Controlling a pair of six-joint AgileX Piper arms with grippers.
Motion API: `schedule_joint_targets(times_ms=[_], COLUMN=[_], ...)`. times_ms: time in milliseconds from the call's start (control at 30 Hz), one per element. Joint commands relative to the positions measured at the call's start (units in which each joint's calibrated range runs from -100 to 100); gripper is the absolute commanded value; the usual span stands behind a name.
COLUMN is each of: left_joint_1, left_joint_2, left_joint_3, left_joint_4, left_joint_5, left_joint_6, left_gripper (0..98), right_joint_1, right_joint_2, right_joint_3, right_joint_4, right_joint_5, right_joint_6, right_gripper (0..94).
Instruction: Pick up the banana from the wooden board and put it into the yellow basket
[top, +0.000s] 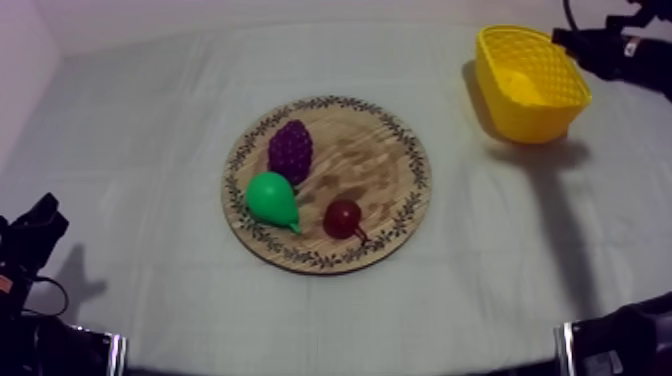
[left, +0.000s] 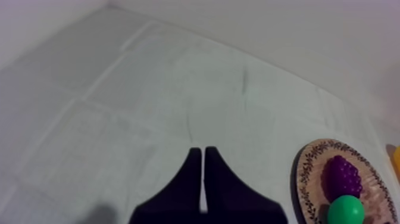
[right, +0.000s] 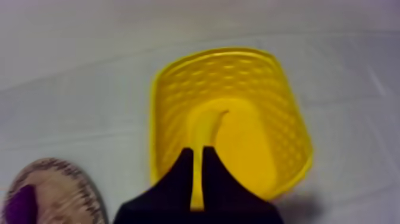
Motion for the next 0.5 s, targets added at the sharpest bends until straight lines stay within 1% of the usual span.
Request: schedule_joint_targets(times_ms=[0, 200, 467], left_joint_1=[0.0, 0.0, 0.0], left_joint_2=[0.0, 0.0, 0.0], left_joint_3=[0.0, 0.0, 0.0], left_joint_4=[0.03, 0.03, 0.03], left_joint_5=[0.0, 0.0, 0.0], left_joint_6=[0.0, 0.0, 0.0], left_gripper=[0.1, 0.1, 0.1], right_joint_1=[-1.0, -2.2, -3.5], right_joint_2=[-13.3, -27.2, -42.1], right_joint_3=[13.0, 25.4, 39.7], right_joint_4=[-14.3, -16.2, -14.9], right_joint_5=[-2.2, -3.3, -3.0], right_joint_6=[23.7, 27.6, 28.6], right_gripper=[1.1, 0.7, 0.7])
